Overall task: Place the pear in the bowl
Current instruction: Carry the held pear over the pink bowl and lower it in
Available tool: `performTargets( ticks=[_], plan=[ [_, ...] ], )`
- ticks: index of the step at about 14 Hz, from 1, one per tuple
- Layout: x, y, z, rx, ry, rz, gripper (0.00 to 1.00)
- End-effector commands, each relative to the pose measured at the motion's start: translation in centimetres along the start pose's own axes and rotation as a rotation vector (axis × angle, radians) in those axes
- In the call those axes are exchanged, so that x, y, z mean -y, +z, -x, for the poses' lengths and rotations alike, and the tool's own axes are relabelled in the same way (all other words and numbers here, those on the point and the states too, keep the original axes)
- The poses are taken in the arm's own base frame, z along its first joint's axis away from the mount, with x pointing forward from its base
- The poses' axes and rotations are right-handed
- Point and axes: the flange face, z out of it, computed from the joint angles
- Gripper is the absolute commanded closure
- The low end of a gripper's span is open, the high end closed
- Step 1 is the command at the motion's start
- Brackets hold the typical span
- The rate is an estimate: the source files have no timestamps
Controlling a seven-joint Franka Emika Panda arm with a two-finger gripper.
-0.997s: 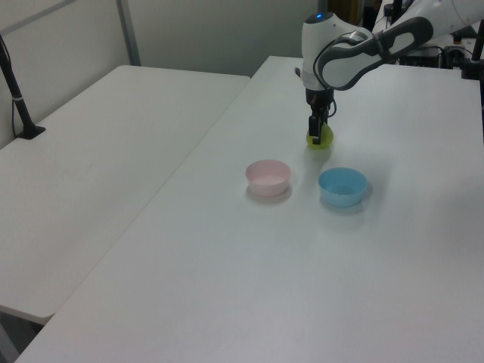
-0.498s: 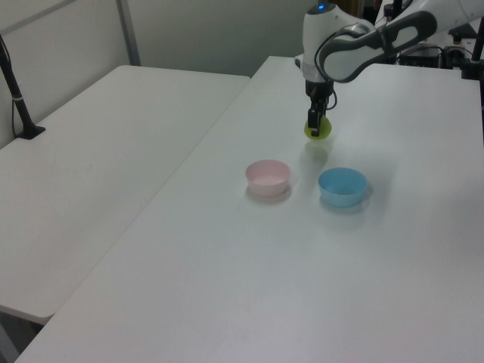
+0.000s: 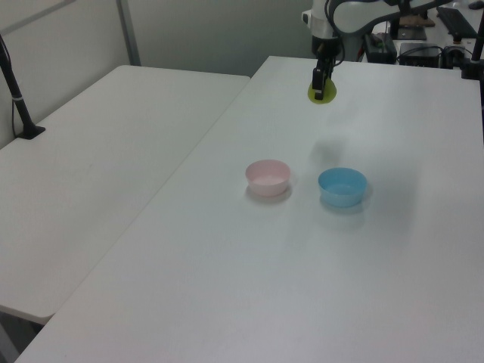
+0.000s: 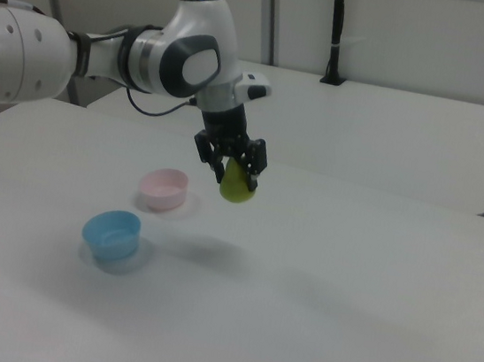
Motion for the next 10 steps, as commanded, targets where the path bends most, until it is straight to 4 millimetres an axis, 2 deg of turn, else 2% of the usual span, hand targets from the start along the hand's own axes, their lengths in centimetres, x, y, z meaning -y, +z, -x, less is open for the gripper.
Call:
performTargets(
  ticks=[1,2,5,6,9,10],
  plan=[
    [5.1,-1.3,-0.6,-0.007,0.0,-0.023,0.62],
    [7.3,-1.4,-0.9,-0.012,0.004,-0.027,0.62],
    [11.8,-2.3,-1.5,-0.057,-0.017,-0.039,0.62],
    [14.0,-2.6,-1.8,-0.08,-0.035,-0.05,0.62],
    [19.5,-1.8,-2.7,-0.157,-0.07,-0.07,0.62],
    [20.2,-1.4,-2.8,-0.163,-0.063,-0.072,0.62]
  ],
)
